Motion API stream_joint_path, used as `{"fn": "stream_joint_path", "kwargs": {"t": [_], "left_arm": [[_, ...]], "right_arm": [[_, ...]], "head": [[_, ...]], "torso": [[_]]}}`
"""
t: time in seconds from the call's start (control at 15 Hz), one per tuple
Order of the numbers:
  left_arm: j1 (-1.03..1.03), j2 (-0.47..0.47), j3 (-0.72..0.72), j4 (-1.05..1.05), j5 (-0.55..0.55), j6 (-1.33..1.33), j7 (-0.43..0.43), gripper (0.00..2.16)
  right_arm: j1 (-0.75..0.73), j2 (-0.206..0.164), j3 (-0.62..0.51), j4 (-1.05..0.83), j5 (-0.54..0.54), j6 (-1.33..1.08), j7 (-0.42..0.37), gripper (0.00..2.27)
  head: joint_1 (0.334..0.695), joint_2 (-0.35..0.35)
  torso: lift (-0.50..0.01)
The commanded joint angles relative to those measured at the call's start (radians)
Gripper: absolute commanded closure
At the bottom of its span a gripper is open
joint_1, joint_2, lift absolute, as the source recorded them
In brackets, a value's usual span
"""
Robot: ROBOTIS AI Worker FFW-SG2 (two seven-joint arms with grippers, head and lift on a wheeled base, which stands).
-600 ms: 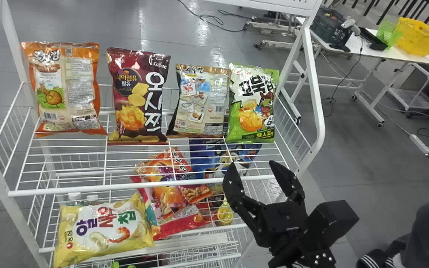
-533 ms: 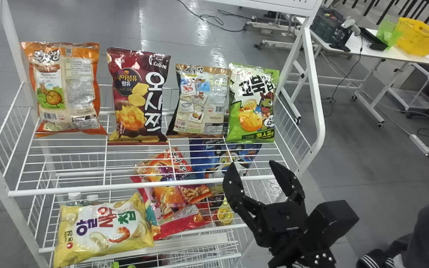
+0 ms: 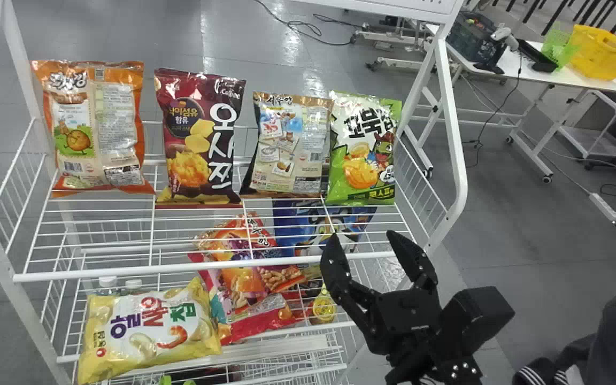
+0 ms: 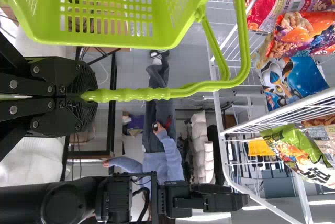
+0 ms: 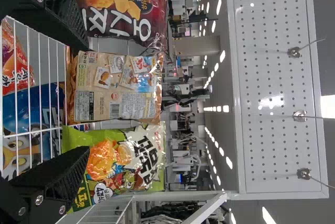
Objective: Hold basket handle with left hand then pick spicy shrimp crackers with right hand and place into basket
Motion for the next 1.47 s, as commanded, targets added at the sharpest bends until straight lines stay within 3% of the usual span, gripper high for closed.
{"fn": "stream_joint_path", "kwargs": {"t": [0.0, 0.6, 1.4], "left_arm": [[0.0, -0.003, 0.0, 0.0, 0.0, 0.001, 0.001, 1.9], [0.005, -0.003, 0.018, 0.0, 0.006, 0.001, 0.0, 1.9], [0.029, -0.003, 0.048, -0.013, 0.009, 0.001, -0.002, 1.9]], "right_arm": [[-0.01, 0.002, 0.002, 0.004, 0.0, 0.013, 0.0, 0.14], [-0.234, 0.023, 0.037, 0.147, 0.04, 0.145, 0.0, 0.14], [-0.64, 0.057, 0.103, 0.466, 0.064, 0.298, 0.0, 0.14]], "head": [[0.695, -0.307], [0.695, -0.276], [0.695, -0.168]], "torso": [[-0.037], [-0.037], [-0.037]]}}
